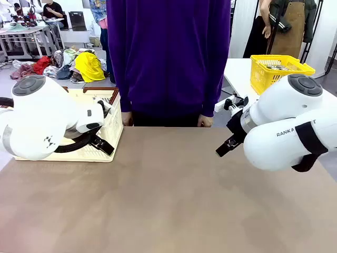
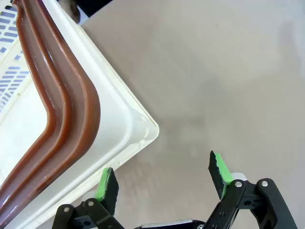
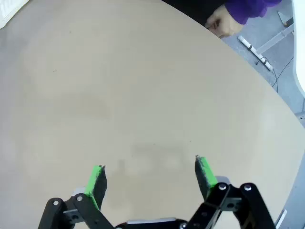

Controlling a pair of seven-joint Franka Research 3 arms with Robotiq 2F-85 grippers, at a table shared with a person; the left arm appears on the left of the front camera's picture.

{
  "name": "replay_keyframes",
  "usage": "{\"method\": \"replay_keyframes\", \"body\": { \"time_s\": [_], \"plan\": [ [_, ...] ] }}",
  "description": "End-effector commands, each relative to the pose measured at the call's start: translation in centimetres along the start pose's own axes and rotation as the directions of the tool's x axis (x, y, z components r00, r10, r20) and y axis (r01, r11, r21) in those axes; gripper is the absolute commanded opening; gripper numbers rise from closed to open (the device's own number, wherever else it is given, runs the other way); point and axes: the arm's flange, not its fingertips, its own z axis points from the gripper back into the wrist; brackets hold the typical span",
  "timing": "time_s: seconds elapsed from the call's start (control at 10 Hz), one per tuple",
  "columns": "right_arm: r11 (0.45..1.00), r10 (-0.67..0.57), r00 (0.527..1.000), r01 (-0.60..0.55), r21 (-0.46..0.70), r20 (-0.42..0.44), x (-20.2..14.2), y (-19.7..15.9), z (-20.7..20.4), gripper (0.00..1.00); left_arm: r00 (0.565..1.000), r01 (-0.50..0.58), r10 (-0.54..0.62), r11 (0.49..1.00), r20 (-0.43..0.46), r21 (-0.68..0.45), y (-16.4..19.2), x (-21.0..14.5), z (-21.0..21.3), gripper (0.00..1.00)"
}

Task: Place the drinks into the Shopping basket.
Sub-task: Pick up one drink and place it into the Shopping basket.

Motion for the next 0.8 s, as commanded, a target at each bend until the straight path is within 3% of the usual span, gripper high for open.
{"method": "replay_keyframes", "body": {
  "time_s": [0.0, 0.7],
  "plan": [
    [1.000, 0.000, 1.000, 0.000, 0.000, 0.000, 0.01, 0.00, 0.00, 1.00, 1.000, -0.001, 0.001, 1.000, 0.002, 0.001, 0.05, 0.03, 0.03, 1.00],
    [1.000, 0.000, 1.000, 0.000, 0.000, 0.000, 0.01, 0.00, 0.00, 1.00, 1.000, -0.001, 0.001, 1.000, 0.002, 0.001, 0.05, 0.03, 0.03, 1.00]
  ]
}}
